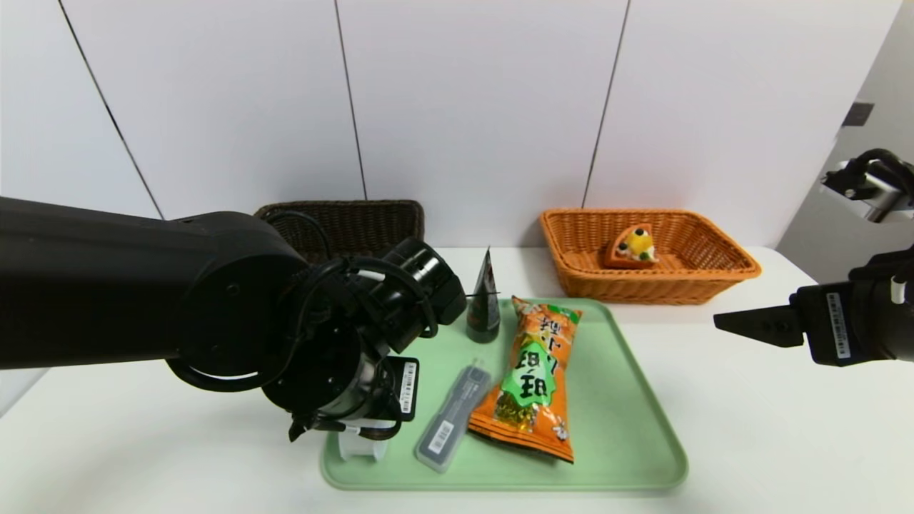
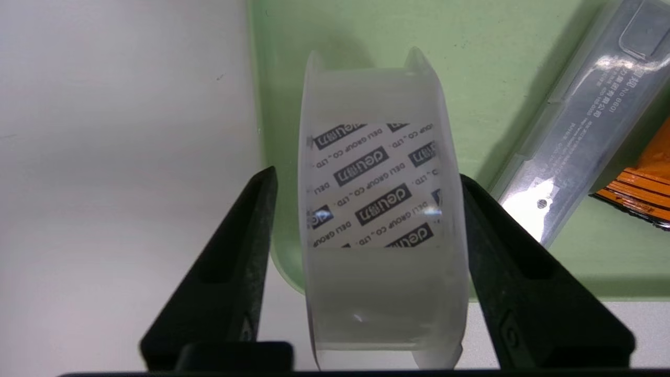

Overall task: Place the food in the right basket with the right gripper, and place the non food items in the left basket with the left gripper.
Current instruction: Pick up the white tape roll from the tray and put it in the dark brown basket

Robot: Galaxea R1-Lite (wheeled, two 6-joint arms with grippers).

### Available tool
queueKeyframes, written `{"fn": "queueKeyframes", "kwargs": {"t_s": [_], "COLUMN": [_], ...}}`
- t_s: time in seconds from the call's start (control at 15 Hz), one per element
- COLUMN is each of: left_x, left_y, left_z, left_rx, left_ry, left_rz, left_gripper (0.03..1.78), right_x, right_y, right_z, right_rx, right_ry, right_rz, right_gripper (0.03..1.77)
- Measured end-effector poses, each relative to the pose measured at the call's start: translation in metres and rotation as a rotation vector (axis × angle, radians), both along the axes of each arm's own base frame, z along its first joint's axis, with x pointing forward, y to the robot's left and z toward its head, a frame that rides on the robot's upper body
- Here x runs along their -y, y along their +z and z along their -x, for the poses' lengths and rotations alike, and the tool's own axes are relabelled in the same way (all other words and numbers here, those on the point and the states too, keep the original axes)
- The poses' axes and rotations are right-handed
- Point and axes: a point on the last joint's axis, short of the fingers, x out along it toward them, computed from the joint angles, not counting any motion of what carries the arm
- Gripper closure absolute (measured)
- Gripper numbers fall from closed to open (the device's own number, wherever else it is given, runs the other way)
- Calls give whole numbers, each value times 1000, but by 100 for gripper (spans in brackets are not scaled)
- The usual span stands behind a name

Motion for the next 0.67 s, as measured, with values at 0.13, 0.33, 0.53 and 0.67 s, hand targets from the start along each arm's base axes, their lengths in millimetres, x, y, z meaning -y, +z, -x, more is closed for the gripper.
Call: {"fn": "queueKeyframes", "kwargs": {"t_s": [0.13, 0.33, 0.53, 0.67], "left_x": [1, 0, -3, -8], "left_y": [-1, 3, 25, 47], "left_z": [-1, -1, 4, 9], "left_rx": [-2, 5, 32, 66], "left_ry": [3, 2, -20, -29], "left_rz": [1, 16, 88, 139], "left_gripper": [99, 122, 122, 122], "right_x": [0, 0, 0, 0], "right_y": [0, 0, 0, 0], "right_z": [0, 1, 1, 1], "right_rx": [0, 1, 1, 1], "right_ry": [0, 2, 4, 3], "right_rz": [1, 1, 0, -1], "right_gripper": [10, 9, 9, 9]}}
